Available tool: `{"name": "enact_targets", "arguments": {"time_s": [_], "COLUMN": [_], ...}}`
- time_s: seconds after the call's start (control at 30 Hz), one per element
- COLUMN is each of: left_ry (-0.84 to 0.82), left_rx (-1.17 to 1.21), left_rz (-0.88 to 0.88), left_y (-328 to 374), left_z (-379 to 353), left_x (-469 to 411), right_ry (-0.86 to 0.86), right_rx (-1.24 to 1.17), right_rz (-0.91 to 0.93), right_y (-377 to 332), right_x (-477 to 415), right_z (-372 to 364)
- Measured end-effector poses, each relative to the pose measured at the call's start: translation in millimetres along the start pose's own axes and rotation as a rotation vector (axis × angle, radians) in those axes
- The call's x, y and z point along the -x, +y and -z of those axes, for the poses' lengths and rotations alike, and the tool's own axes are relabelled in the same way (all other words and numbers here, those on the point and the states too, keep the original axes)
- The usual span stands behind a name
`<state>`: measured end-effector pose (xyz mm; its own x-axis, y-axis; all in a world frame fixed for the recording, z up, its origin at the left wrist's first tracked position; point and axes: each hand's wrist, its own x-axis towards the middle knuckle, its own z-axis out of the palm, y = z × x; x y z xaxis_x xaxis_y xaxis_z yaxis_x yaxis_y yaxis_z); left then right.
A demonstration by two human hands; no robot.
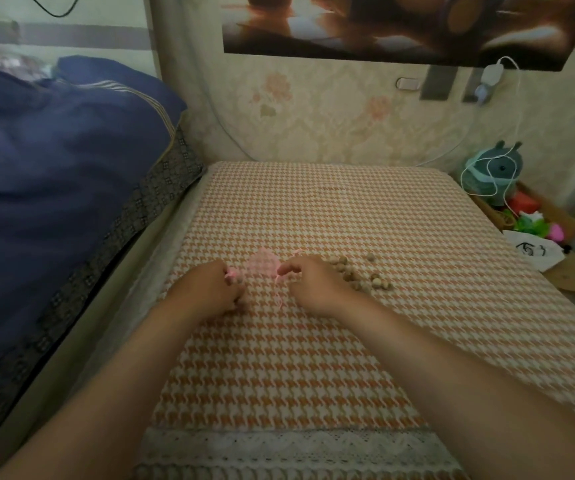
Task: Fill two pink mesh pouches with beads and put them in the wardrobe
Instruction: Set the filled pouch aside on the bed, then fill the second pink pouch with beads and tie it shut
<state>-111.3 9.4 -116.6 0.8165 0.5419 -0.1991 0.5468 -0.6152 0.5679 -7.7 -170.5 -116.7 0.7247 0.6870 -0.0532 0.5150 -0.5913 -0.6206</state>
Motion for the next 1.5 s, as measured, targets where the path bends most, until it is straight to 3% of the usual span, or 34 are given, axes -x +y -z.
{"name": "enact_targets", "arguments": {"time_s": [0.13, 0.33, 0.5, 0.7, 0.87, 1.07, 1.3, 1.5], "left_ry": [0.059, 0.227, 0.145, 0.138, 0.143, -0.023, -0.089, -0.052], "left_rx": [-0.171, -0.291, -0.289, -0.137, 0.056, 0.125, 0.288, 0.125], "left_rz": [-0.025, -0.309, -0.441, -0.477, -0.456, -0.482, -0.462, -0.563], "left_y": [-6, 15, 33, 38, 50, 73, 100, 106], "left_z": [2, -8, -24, -25, -24, -27, -30, -36], "left_x": [-9, -9, -1, 6, 16, 41, 48, 48], "right_ry": [-0.002, 0.035, 0.152, 0.086, 0.043, 0.107, 0.207, 0.184], "right_rx": [0.136, 0.317, 0.159, -0.185, -0.444, -0.446, -0.346, -0.277], "right_rz": [-0.001, 0.100, 0.119, 0.054, -0.102, -0.034, 0.022, 0.056], "right_y": [4, 10, 9, 2, 3, 12, 25, 38], "right_x": [-14, -26, -24, -3, 23, 55, 72, 74], "right_z": [-13, -26, -22, 5, 29, 50, 70, 83]}}
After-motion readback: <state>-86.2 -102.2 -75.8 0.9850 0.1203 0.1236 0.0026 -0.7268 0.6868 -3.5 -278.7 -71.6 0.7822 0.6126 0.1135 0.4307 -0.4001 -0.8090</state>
